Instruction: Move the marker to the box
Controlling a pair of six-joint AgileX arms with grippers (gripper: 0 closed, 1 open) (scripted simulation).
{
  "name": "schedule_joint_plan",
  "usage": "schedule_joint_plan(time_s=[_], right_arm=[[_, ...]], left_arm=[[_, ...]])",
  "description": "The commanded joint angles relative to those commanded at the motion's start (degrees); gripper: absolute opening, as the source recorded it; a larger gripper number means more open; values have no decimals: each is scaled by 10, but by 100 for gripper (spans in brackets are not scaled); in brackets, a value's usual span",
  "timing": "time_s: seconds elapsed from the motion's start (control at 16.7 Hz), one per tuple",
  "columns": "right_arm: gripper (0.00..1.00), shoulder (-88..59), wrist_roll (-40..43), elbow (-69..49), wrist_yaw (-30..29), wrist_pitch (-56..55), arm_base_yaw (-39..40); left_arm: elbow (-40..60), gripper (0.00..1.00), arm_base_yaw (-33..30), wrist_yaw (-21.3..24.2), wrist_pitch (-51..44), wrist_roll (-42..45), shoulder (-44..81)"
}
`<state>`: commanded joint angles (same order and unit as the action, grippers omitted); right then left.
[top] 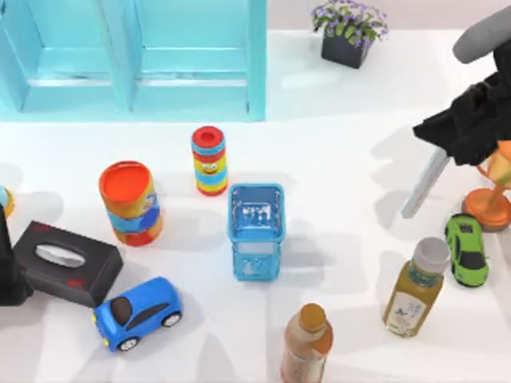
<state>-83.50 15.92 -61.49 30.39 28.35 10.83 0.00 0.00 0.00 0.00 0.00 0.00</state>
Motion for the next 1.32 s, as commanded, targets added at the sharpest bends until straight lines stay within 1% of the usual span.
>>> schedule_joint_plan(time_s=[0.18, 0.42, 0.6, 0.72, 0.9, 1.14, 1.32], right_arm=[[0, 10, 71, -27, 5, 114, -99], [0, 40, 158, -73, 12, 233, -265], [0, 62, 203, -99, 13, 275, -375], [0, 73, 222, -109, 11, 279, -420], [0, 77, 232, -115, 9, 274, -443], [0, 74, 230, -111, 9, 272, -440], [0, 72, 222, -79, 3, 232, -431]], left_arm=[[0, 100, 0, 0, 0, 0, 0], [0, 100, 0, 0, 0, 0, 0], [0, 100, 0, 0, 0, 0, 0], [0, 100, 0, 0, 0, 0, 0], [0, 100, 0, 0, 0, 0, 0], [0, 100, 0, 0, 0, 0, 0], [0, 100, 0, 0, 0, 0, 0]])
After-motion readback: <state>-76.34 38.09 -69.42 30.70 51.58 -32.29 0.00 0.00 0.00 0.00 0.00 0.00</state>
